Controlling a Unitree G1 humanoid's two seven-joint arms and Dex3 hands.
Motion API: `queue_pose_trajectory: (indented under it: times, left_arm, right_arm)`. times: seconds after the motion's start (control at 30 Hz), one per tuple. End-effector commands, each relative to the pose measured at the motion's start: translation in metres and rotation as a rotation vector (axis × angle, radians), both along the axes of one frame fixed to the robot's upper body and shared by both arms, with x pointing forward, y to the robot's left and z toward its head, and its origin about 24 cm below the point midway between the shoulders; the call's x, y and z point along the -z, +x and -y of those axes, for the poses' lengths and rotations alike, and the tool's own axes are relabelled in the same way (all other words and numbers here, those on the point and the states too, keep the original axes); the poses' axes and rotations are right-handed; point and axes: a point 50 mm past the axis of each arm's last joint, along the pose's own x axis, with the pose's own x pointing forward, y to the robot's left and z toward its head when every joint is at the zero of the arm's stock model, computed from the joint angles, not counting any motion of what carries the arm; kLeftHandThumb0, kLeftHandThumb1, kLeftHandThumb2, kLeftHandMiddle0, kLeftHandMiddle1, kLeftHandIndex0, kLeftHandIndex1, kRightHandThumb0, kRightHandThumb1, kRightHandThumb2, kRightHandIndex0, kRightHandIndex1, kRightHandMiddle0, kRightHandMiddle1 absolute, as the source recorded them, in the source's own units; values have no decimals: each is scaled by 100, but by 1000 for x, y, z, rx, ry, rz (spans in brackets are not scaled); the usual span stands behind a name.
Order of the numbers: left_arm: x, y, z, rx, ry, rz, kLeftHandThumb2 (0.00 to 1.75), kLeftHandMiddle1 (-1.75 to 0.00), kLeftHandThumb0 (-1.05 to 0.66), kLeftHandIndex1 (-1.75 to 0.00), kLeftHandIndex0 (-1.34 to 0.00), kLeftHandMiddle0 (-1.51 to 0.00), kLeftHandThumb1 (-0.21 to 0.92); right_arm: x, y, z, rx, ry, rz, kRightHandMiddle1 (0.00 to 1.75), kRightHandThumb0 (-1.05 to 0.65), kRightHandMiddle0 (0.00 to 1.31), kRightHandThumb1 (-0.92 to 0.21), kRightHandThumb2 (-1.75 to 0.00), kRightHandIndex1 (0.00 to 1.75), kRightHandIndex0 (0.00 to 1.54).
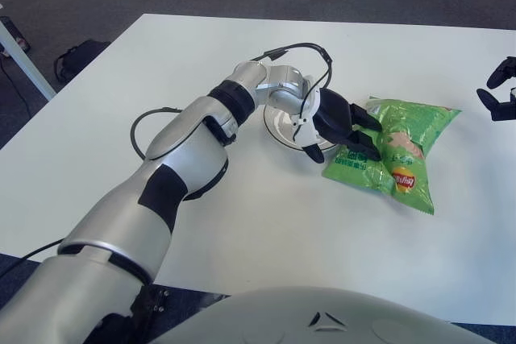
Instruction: Put the snack into the plate.
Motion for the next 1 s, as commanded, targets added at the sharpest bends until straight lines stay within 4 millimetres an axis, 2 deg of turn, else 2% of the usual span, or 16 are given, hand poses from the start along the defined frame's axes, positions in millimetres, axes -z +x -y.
queue_pose_trajectory:
  times: [0.0, 0.23, 0.47, 0.97]
  left_arm:
    - [3, 5, 0, -35, 59, 39, 115, -1, -56, -28, 0, -6, 92]
    - [1, 7, 10, -83, 2, 6, 114, 0, -53, -22, 0, -4, 92]
    - [-3, 15, 18, -215, -31, -62, 116, -1, -54, -24, 0, -5, 92]
    - [2, 22, 25, -358, -81, -102, 116, -2, -58, -30, 0, -8, 92]
  right_arm:
    - [7, -1, -3, -8, 31, -4, 175, -48, 60, -33, -129, 175, 123]
    - [10, -3, -5, -13, 54, -2, 175, -48, 60, -34, -129, 175, 123]
    - [13, -6, -5, -8, 50, -16, 175, -48, 60, -34, -129, 175, 122]
    - [16, -9, -6, 4, 56, -27, 175, -47, 58, -36, -127, 175, 118]
